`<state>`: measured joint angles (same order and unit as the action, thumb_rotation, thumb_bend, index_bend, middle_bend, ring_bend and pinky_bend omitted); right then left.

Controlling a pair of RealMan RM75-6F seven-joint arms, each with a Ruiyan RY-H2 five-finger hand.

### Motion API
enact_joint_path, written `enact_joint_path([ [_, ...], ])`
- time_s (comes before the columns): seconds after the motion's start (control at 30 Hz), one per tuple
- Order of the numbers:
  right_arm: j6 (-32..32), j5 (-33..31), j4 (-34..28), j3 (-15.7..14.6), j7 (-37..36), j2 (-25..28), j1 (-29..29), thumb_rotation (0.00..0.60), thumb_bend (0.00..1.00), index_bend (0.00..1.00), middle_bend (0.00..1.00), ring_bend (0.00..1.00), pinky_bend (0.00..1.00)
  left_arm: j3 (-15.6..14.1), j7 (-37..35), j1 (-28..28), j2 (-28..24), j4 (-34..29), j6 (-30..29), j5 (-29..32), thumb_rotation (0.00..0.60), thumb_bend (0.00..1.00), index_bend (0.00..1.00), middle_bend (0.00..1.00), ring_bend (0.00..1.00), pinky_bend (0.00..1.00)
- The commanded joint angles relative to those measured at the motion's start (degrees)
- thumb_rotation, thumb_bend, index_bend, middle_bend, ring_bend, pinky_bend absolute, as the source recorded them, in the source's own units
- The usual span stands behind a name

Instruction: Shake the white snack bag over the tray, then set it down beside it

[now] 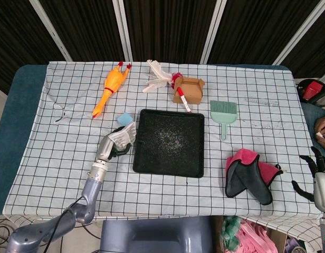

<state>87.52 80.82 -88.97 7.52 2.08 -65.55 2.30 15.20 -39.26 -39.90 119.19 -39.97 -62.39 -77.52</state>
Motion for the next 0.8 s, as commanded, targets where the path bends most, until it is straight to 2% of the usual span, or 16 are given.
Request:
enact_joint_path([
  [0.03,0.04,0.07,0.03,-0.01,0.11,-0.07,0.03,0.6,0.18,0.24,0.05,0.14,0.28,-0.06,-0.19,-0.03,-0.09,0.01,0.55,0.14,0.6,0.52,0.3,0.35,0.24,0.43],
  [0.8,0.63,0.11,-0.57,0.21,0.12,0.17,-0.13,0.6,0.18,0.24,0.05,0.14,0.28,-0.67,0.62,0.35,-0.82,-1.37,-0.32,-0.38,0.6,0.53,0.3,0.35,0.24,0.43],
])
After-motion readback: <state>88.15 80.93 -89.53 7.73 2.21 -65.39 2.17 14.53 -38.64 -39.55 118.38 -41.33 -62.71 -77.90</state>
